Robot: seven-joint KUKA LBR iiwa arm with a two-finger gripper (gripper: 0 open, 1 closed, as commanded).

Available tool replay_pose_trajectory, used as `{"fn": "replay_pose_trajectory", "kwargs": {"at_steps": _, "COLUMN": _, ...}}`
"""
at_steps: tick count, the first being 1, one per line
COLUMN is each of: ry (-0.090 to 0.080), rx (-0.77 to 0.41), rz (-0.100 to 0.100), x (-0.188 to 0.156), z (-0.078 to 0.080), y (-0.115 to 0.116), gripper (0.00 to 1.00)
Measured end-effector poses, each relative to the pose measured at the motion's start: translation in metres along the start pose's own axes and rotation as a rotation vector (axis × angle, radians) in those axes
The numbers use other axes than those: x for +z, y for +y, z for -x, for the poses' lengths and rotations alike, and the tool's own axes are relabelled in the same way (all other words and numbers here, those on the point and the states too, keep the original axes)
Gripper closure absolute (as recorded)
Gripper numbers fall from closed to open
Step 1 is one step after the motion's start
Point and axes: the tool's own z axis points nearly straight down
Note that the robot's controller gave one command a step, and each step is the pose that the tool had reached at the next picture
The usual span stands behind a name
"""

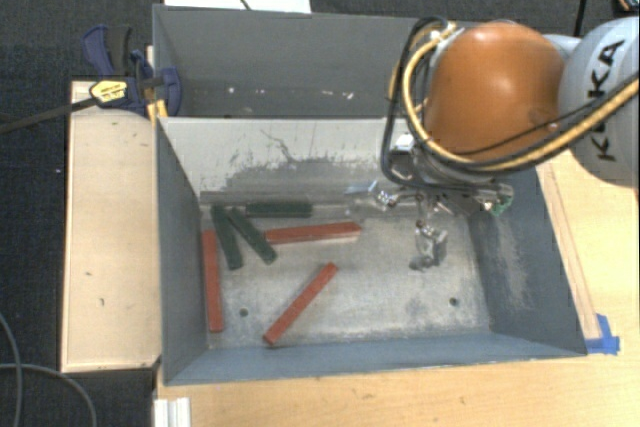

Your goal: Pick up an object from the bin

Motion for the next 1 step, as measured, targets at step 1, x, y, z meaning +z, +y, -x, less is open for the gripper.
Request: {"fn": "replay_pose_trajectory", "kwargs": {"at_steps": 1, "ry": 0.004, "rx": -0.101, "rz": 0.006, "x": 0.1386, "z": 0.0517, "y": 0.0158, "gripper": 0.00}}
